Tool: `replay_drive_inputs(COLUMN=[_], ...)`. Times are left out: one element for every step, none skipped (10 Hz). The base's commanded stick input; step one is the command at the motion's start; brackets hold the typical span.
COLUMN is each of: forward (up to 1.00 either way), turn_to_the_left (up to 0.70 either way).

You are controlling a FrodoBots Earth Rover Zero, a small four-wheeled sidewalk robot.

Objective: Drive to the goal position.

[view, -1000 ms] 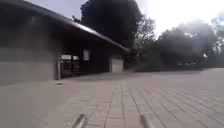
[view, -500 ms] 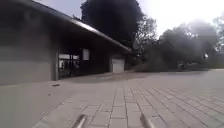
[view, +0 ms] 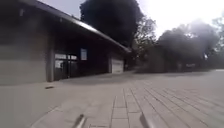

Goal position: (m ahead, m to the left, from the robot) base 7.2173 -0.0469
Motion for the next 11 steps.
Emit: replay_drive_inputs(forward=[0.70,0.70,0.70,0.70,0.70,0.70,0.70,0.70,0.70,0.70,0.70], turn_to_the_left=[0.00,0.00,0.00,0.00,0.00,0.00,0.00,0.00,0.00,0.00,0.00])
